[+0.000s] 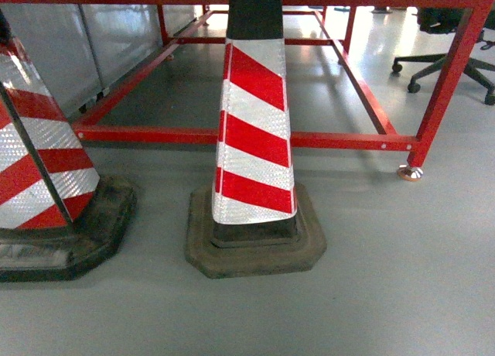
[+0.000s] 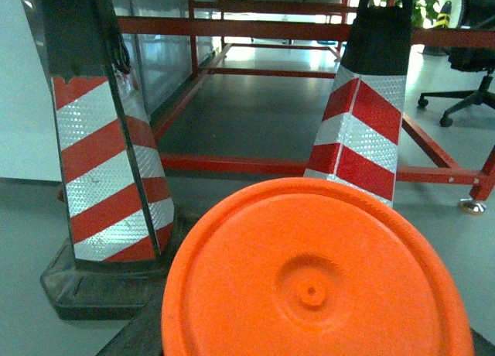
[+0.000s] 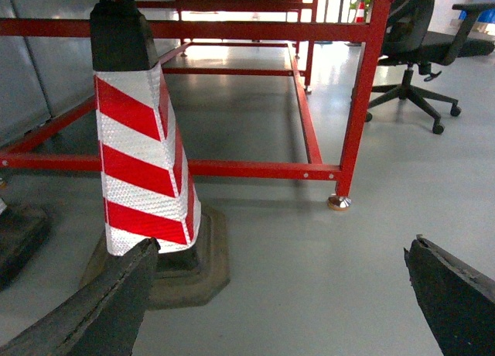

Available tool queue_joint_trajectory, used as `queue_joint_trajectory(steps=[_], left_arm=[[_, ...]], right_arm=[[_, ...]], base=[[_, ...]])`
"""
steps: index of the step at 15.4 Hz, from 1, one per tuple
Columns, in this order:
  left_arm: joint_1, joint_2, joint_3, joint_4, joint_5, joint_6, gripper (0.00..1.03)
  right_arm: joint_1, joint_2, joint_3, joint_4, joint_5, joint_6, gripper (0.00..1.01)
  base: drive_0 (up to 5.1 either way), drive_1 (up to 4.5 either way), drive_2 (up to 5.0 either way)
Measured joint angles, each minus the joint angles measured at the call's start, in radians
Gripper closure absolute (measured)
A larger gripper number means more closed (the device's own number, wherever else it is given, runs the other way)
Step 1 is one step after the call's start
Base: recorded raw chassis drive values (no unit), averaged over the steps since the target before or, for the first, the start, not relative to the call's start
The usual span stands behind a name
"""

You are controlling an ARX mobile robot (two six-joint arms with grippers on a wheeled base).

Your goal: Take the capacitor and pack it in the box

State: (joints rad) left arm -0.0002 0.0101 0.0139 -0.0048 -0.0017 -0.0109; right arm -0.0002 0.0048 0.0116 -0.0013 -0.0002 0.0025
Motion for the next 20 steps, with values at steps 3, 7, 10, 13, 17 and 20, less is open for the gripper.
queue_joint_trajectory(steps=[3, 7, 10, 13, 17, 20], left_arm=[[0.000, 0.000, 0.000, -0.003, 0.001, 0.000, 0.60], [0.000, 0.000, 0.000, -0.002, 0.001, 0.000, 0.60], [0.000, 0.000, 0.000, -0.003, 0.001, 0.000, 0.60], [0.000, 0.000, 0.000, -0.002, 0.003, 0.001, 0.60], [0.000, 0.000, 0.000, -0.003, 0.002, 0.002, 0.60], [0.000, 0.000, 0.000, -0.002, 0.001, 0.003, 0.60]], right_arm=[[0.000, 0.000, 0.000, 0.000, 0.000, 0.000, 0.03], [0.000, 0.000, 0.000, -0.003, 0.000, 0.000, 0.03], [0.000, 0.000, 0.000, -0.005, 0.000, 0.000, 0.03], [0.000, 0.000, 0.000, -0.004, 0.001, 0.000, 0.03], [0.000, 0.000, 0.000, -0.003, -0.001, -0.001, 0.03], [0.000, 0.000, 0.000, -0.004, 0.000, -0.001, 0.03]], base=[[0.0, 1.38, -1.4], [0.0, 0.00, 0.0], [0.0, 0.00, 0.0], [0.0, 0.00, 0.0], [0.0, 0.00, 0.0], [0.0, 0.00, 0.0]])
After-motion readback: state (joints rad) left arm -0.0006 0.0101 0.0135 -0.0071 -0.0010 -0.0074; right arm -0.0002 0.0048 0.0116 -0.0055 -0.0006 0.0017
